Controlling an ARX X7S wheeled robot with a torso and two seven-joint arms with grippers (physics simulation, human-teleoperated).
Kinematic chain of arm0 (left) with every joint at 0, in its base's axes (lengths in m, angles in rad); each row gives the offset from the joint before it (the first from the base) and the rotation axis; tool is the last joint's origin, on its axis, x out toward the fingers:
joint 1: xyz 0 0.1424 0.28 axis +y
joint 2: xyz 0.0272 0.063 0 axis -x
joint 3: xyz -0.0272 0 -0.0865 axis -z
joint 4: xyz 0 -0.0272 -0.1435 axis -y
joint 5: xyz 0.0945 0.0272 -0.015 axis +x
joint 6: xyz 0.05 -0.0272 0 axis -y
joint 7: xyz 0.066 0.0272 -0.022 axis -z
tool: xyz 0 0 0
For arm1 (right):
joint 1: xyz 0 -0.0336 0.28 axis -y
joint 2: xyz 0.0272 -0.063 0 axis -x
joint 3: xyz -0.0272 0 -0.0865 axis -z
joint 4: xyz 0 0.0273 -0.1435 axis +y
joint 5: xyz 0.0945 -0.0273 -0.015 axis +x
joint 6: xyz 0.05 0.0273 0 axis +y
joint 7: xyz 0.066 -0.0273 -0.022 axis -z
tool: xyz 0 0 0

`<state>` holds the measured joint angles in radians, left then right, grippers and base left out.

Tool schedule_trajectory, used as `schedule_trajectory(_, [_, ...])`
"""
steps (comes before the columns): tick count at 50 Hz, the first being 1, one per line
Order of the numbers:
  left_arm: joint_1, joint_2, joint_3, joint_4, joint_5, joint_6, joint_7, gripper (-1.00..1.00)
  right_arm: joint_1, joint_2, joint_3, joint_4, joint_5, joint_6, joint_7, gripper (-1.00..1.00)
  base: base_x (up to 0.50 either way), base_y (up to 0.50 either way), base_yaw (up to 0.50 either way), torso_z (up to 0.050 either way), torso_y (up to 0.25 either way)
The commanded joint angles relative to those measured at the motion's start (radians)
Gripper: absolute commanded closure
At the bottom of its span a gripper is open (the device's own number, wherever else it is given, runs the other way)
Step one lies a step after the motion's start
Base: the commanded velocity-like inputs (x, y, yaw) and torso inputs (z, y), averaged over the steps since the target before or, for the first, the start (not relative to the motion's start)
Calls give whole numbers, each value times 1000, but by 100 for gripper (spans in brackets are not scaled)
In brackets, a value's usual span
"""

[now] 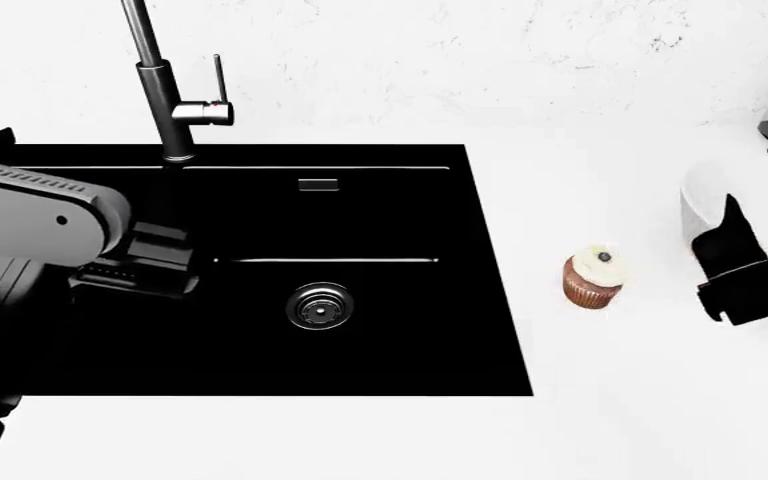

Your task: Move the fresh-baked cupcake off the tray onto the counter, and place the bowl used for mixing into the sink.

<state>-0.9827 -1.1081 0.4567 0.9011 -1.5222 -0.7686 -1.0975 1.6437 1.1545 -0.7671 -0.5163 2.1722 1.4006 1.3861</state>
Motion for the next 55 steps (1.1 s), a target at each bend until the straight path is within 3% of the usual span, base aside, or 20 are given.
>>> schedule_trajectory(1, [4, 5, 2, 0, 6, 1, 1, -100, 166, -39, -190, 145, 92, 147, 67, -100, 0, 0, 0, 0, 0])
schedule_trajectory(10, [4, -6, -2, 4, -2, 1, -1, -100, 60, -74, -188, 215, -113, 151, -135, -100, 0, 0, 0, 0, 0])
schedule_trajectory(19, [-80, 44, 27, -37, -31, -58, -12, -100, -70, -99, -179, 238, -408, 124, -396, -100, 0, 0, 0, 0, 0])
schedule_trajectory(29, [-82, 72, 45, -57, -8, -69, -6, -100, -55, -115, -207, 321, -528, 96, -483, -100, 0, 0, 0, 0, 0])
schedule_trajectory(39, [-65, 94, 60, -98, 39, -70, 18, -100, -41, -182, -288, 396, -783, 31, -681, -100, 0, 0, 0, 0, 0])
schedule_trajectory(55, [-45, 123, 72, -157, 111, -54, 63, -100, -21, -229, -368, 477, -909, -11, -802, -100, 0, 0, 0, 0, 0])
